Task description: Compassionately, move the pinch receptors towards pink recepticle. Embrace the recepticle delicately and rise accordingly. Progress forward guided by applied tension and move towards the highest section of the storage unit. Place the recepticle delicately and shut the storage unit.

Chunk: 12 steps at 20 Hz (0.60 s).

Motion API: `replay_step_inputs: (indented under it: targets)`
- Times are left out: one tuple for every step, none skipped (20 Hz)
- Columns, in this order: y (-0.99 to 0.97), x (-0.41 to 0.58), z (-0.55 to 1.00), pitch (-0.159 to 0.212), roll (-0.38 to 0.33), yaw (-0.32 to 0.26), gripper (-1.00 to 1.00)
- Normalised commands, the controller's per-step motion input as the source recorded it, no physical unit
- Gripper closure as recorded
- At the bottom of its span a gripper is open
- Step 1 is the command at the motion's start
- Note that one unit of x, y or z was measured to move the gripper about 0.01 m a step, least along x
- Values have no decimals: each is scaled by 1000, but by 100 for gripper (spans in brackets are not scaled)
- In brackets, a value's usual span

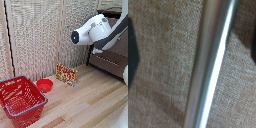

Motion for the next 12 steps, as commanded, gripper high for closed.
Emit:
replay_step_inputs:
  targets:
    - [-123, 0, 0, 0, 11, 0, 100]
    - [-260, 0, 0, 0, 17, 0, 100]
    - [-351, 6, 0, -2, 16, 0, 100]
    - [-477, 49, 0, -43, 17, 0, 100]
    - [-583, 89, 26, -73, 31, 0, 100]
    - [-711, 89, 51, -86, 50, 0, 100]
    - [-777, 77, 71, -87, 61, 0, 100]
    - [-843, 71, 166, -95, 70, 0, 100]
    - [-937, 54, 234, -79, 90, 0, 100]
    - [-951, 71, 277, -55, 96, 3, 100]
    - [-946, 86, 317, -41, 96, 7, 100]
    - [-937, 91, 334, -15, 94, 14, 100]
